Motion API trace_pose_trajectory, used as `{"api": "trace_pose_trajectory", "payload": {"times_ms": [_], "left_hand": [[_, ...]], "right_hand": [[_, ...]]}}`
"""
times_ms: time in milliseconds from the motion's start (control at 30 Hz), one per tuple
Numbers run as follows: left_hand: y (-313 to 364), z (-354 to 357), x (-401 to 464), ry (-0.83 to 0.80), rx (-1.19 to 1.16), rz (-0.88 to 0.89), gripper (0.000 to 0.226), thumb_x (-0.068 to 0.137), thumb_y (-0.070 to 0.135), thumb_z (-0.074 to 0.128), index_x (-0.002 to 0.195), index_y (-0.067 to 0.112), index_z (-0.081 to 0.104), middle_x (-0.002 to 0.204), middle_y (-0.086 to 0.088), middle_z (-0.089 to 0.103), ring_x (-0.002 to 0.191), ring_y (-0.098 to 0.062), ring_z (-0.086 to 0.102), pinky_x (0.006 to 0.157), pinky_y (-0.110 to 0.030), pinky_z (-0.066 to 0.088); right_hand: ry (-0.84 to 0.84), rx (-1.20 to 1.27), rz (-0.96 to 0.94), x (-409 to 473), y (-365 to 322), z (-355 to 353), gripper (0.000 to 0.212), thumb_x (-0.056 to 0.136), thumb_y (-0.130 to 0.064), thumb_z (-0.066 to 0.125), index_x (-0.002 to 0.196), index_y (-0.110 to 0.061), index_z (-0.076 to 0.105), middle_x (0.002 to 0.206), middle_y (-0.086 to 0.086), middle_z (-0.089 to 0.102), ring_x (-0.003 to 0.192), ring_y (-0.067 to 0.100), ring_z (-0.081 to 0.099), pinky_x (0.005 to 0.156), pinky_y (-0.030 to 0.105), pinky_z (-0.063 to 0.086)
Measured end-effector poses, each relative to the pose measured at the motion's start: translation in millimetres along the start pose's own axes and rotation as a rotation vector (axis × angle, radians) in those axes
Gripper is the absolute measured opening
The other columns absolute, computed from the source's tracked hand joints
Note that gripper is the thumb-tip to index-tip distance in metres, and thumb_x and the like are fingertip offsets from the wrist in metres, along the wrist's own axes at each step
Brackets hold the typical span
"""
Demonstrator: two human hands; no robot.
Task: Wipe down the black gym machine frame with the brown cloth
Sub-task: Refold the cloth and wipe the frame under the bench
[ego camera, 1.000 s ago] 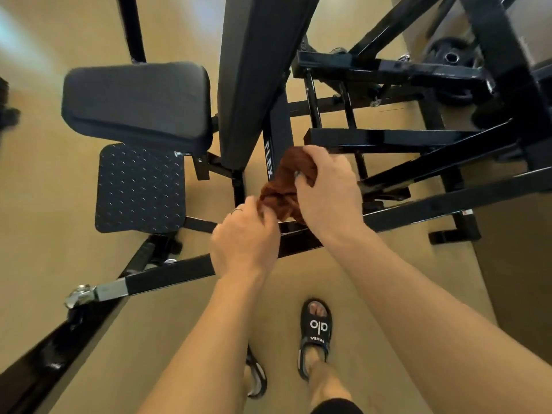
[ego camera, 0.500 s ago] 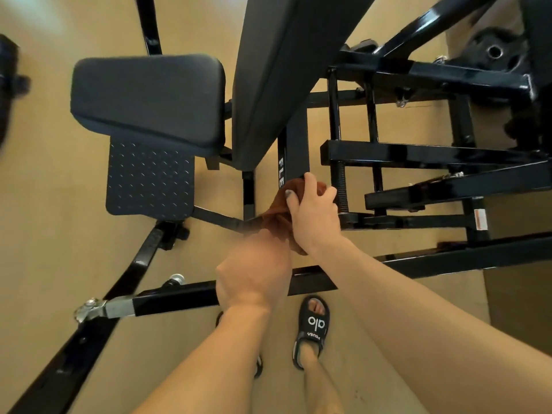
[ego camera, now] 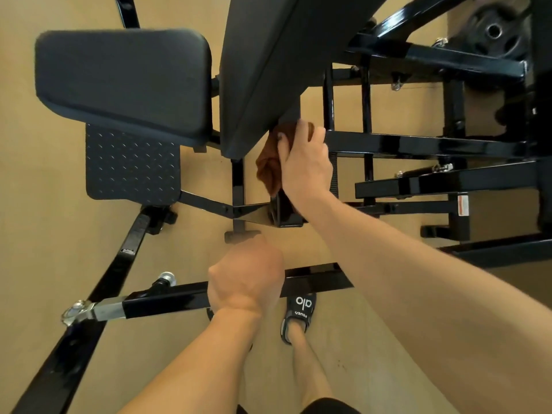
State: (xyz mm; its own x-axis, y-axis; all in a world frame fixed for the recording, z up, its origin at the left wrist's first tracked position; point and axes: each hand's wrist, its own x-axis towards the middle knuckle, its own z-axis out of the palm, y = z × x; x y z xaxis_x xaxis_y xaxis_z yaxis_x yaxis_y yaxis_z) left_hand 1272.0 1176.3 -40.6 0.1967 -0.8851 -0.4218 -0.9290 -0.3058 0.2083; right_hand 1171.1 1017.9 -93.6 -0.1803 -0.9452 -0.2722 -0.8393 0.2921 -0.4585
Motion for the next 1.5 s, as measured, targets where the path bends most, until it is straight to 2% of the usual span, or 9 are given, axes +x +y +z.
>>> {"api": "trace_pose_trajectory", "payload": {"times_ms": [200,367,533,800,967,1067,1200,1367,1500], "left_hand": [[3.1,-4.3,-1.8,-0.019,-0.005,-0.011,0.031,0.103,0.043,0.041,0.078,0.030,0.054,0.066,0.011,0.054,0.059,-0.009,0.054,0.056,-0.032,0.054],[1.8,-4.5,-2.1,-0.042,-0.013,-0.008,0.029,0.102,0.042,0.039,0.081,0.031,0.056,0.067,0.011,0.055,0.061,-0.009,0.055,0.057,-0.033,0.055],[0.5,-1.7,-2.5,-0.026,-0.016,-0.013,0.028,0.101,0.041,0.041,0.081,0.031,0.057,0.068,0.012,0.056,0.062,-0.009,0.056,0.056,-0.032,0.056],[3.7,-4.7,-3.8,-0.025,0.012,-0.007,0.031,0.101,0.044,0.036,0.078,0.032,0.052,0.066,0.012,0.052,0.058,-0.007,0.051,0.053,-0.029,0.053],[1.6,-2.9,-3.3,-0.015,0.007,-0.005,0.028,0.100,0.040,0.039,0.076,0.030,0.051,0.064,0.012,0.051,0.058,-0.008,0.051,0.053,-0.031,0.053],[0.5,-2.1,-4.1,-0.012,-0.022,-0.006,0.027,0.100,0.040,0.041,0.078,0.031,0.054,0.066,0.012,0.054,0.060,-0.008,0.053,0.055,-0.032,0.055],[0.5,-1.0,-3.5,-0.010,-0.016,-0.013,0.027,0.100,0.040,0.041,0.078,0.031,0.054,0.066,0.011,0.054,0.060,-0.009,0.054,0.056,-0.032,0.055],[3.5,-4.2,-3.5,-0.008,0.015,-0.008,0.028,0.100,0.039,0.040,0.075,0.030,0.051,0.064,0.010,0.053,0.057,-0.009,0.052,0.054,-0.031,0.054],[3.5,-4.9,-4.3,0.008,0.001,-0.003,0.028,0.101,0.038,0.043,0.075,0.030,0.052,0.063,0.011,0.051,0.056,-0.007,0.051,0.053,-0.030,0.054]], "right_hand": [[-0.196,-0.104,-0.019,-68.5,24.5,2.1,0.062,0.107,-0.052,0.032,0.159,-0.027,0.011,0.149,0.012,0.031,0.121,0.026,0.054,0.092,0.038,0.057],[-0.090,0.127,0.028,-20.5,28.0,4.2,0.041,0.109,-0.041,0.032,0.148,-0.029,0.036,0.134,0.007,0.044,0.108,0.024,0.059,0.085,0.034,0.055],[0.023,0.148,0.117,37.4,-0.1,2.0,0.038,0.110,-0.040,0.031,0.144,-0.027,0.042,0.129,0.007,0.050,0.105,0.026,0.060,0.087,0.037,0.057],[-0.221,-0.112,0.050,-66.7,10.7,1.5,0.060,0.107,-0.051,0.026,0.160,-0.033,0.006,0.147,0.014,0.031,0.116,0.026,0.057,0.090,0.039,0.058],[-0.119,-0.048,-0.009,-20.5,11.3,1.3,0.051,0.108,-0.050,0.029,0.155,-0.030,0.024,0.140,0.014,0.038,0.115,0.028,0.055,0.087,0.038,0.053],[-0.039,0.057,0.054,28.6,-0.8,0.1,0.045,0.109,-0.044,0.029,0.151,-0.029,0.031,0.135,0.012,0.044,0.116,0.029,0.054,0.087,0.038,0.053],[-0.064,0.002,0.039,9.0,-4.2,-1.4,0.052,0.109,-0.047,0.026,0.158,-0.032,0.017,0.139,0.012,0.041,0.116,0.028,0.053,0.089,0.041,0.054],[-0.279,-0.101,0.038,-78.0,22.4,5.3,0.066,0.106,-0.052,0.026,0.160,-0.031,-0.006,0.147,0.013,0.032,0.109,0.025,0.063,0.079,0.033,0.057],[-0.283,0.040,0.145,-74.0,21.0,4.4,0.062,0.105,-0.054,0.024,0.159,-0.031,0.003,0.145,0.013,0.035,0.108,0.025,0.062,0.084,0.035,0.059]]}}
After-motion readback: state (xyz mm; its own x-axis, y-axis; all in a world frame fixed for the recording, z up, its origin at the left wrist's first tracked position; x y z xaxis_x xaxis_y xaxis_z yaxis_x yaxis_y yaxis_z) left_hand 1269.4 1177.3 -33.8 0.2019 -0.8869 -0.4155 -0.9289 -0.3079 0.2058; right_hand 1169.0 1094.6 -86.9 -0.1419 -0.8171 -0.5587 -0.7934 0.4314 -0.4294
